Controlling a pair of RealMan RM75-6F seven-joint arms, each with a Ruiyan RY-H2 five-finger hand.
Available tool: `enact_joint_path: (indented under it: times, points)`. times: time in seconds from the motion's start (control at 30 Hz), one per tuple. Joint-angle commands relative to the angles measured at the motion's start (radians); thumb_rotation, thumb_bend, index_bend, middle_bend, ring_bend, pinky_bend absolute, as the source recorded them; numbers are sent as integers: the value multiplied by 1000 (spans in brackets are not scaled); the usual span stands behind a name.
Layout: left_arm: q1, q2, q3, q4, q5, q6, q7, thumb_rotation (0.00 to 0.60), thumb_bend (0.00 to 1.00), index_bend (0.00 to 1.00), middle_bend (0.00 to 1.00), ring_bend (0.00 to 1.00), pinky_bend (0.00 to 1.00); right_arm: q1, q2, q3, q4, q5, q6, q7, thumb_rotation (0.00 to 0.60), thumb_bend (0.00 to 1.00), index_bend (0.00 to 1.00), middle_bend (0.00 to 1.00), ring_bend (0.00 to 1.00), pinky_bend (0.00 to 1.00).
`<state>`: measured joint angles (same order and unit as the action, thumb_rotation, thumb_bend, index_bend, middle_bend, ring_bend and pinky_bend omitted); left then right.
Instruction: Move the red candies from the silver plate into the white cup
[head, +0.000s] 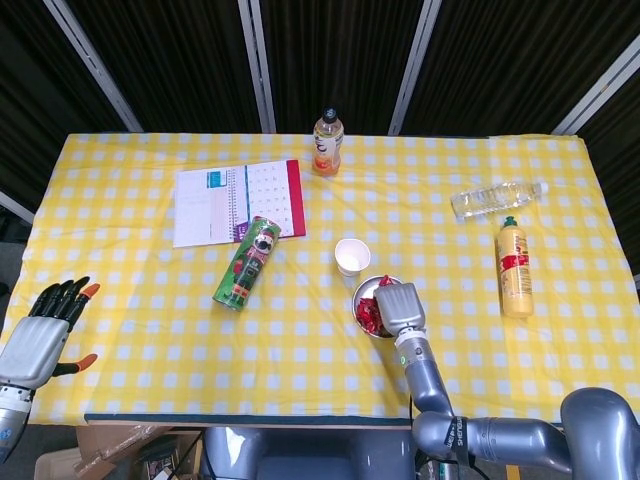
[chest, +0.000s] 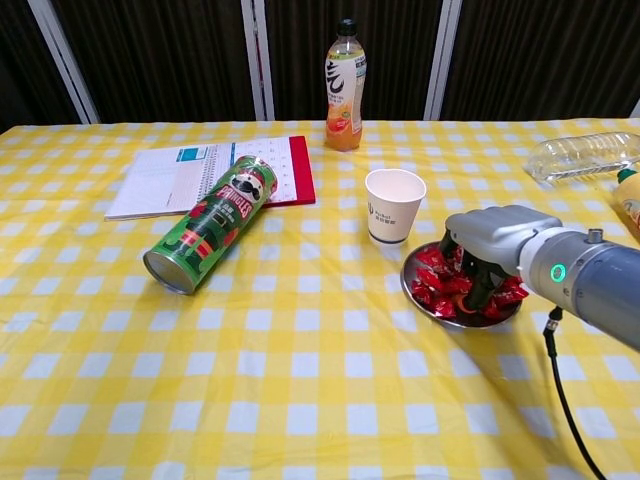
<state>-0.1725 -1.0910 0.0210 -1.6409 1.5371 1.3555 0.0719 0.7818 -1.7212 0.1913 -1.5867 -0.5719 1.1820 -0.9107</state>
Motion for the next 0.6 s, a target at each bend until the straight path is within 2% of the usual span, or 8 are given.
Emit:
enact_joint_path:
  times: [0.03,0.27,0.6]
  points:
    - [0,0,0,0,-1,0,0,600,28,0,0,0,0,-4,-3,-1,12,-28,0,27,600,523,674,799,838,846]
    - [0,1,0,2,-1,-1,-5,600,27,0,0,0,0,-9,19,12,-14,-73,21,60,600,559,679,801,838,846]
    - [0,3,2,-4,3,0,-8,600,27,0,0,0,0,-13,111,69,-153,-78,78,67,600,567,679,802,839,846]
